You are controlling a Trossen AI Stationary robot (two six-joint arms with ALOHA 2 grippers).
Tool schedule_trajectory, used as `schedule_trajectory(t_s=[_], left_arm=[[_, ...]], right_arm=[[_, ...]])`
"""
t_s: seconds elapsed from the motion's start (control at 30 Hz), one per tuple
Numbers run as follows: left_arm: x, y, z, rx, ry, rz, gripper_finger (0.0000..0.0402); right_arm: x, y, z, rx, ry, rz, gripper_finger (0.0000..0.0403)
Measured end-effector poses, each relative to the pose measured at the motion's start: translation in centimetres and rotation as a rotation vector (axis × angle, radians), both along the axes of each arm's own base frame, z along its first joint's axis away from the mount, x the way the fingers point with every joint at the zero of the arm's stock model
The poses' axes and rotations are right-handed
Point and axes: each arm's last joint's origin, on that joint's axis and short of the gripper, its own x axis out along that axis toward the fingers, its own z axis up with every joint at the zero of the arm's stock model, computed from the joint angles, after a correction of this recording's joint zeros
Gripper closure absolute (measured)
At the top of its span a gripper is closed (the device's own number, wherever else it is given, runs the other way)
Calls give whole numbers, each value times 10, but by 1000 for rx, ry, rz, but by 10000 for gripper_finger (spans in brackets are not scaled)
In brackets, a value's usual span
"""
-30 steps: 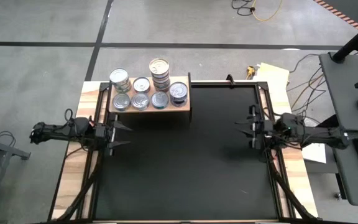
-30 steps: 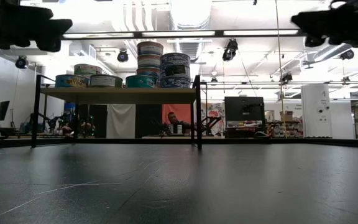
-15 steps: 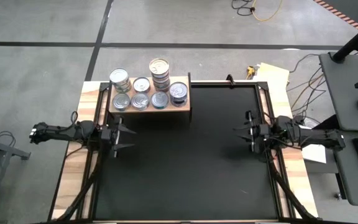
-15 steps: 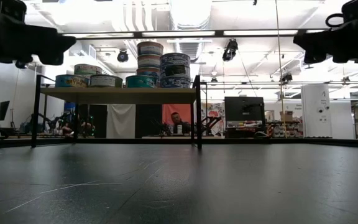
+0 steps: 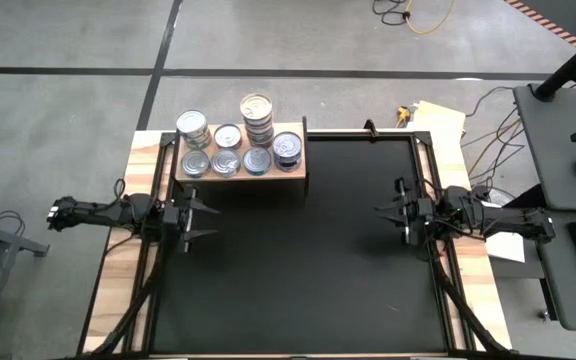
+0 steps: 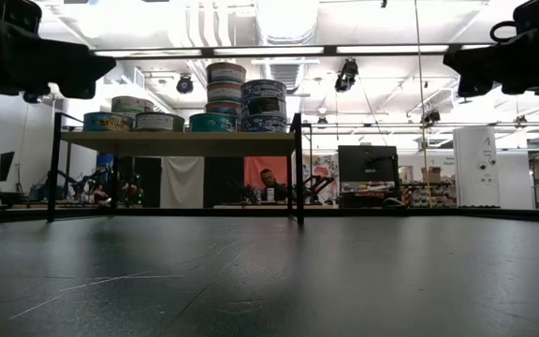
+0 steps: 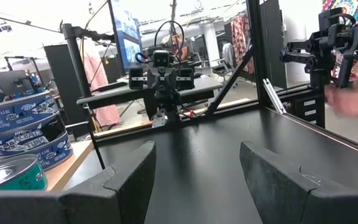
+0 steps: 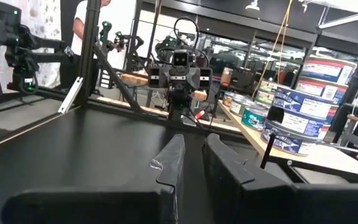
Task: Stack canned seafood by type on shelf
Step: Return to Home Position
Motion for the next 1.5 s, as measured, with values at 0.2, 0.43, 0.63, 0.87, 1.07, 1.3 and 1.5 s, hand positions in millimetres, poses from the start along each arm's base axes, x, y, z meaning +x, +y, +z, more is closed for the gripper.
schedule_trajectory(t_s=[0.2, 0.43, 0.63, 0.87, 1.07, 1.3, 1.5], left_arm=[[0, 0, 1, 0, -4, 0, 184], [0, 0, 1, -1, -4, 1, 184], [0, 0, 1, -1, -4, 1, 184], [0, 0, 1, -1, -5, 1, 184], [0, 0, 1, -1, -5, 1, 184], [0, 0, 2, -1, -6, 1, 184], [0, 0, 2, -1, -6, 1, 184]], right_arm=[[0, 0, 0, -1, 0, 0, 347], [0, 0, 0, -10, -1, -1, 336], [0, 0, 0, -9, 0, -1, 326], [0, 0, 0, -9, 1, -1, 314], [0, 0, 0, -7, 1, -1, 307], [0, 0, 0, -9, 1, -1, 320], [0, 0, 0, -7, 1, -1, 334]])
